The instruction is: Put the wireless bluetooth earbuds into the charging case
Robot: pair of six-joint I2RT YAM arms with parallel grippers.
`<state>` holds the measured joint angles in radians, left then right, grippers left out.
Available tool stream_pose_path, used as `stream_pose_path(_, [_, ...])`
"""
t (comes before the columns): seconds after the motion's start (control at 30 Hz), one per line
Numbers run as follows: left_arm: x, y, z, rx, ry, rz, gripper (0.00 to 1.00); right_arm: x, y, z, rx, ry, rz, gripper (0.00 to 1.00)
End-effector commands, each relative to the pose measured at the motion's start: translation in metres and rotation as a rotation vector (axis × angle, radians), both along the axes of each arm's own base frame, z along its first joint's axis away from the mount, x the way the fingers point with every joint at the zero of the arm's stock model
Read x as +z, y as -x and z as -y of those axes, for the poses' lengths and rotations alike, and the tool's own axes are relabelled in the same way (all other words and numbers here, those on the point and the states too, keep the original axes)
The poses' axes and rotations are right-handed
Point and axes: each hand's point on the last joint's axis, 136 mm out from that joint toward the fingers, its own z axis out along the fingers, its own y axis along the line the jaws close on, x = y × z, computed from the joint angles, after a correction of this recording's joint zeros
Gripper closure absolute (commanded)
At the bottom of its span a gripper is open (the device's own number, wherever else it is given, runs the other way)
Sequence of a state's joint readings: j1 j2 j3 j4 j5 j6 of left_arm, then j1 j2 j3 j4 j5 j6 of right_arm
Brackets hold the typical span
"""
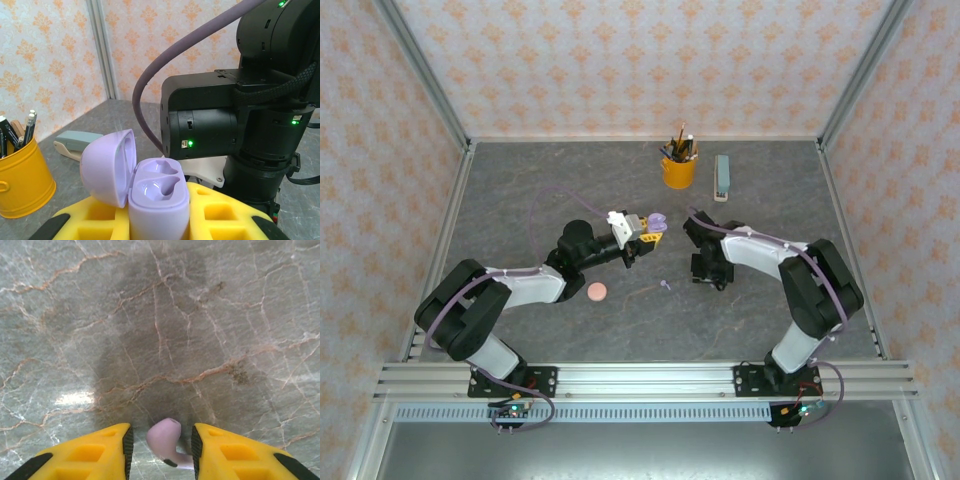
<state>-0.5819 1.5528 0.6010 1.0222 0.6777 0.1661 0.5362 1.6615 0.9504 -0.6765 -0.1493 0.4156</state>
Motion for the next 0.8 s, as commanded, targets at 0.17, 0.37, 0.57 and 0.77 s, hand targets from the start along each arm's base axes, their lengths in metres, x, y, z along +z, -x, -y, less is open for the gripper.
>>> stream_pose_path(0.17, [0.019, 0.004, 0.002, -0.021, 0.032, 0.057, 1.00, 0.003, 0.008, -0.002, 0.001, -0.030, -0.007, 0.65])
stream_pose_path(0.37, [0.019, 0.003, 0.003, -0.024, 0.034, 0.050, 1.00, 0.004, 0.006, 0.000, -0.002, -0.016, 0.001, 0.66])
stream_pose_path(0.57, [0.020, 0.002, 0.003, -0.026, 0.036, 0.046, 1.00, 0.000, 0.002, 0.009, -0.006, 0.047, 0.013, 0.65])
stream_pose_path(0.77, [0.019, 0.004, 0.005, -0.034, 0.035, 0.040, 1.00, -0.003, -0.003, 0.012, -0.003, 0.075, 0.015, 0.65])
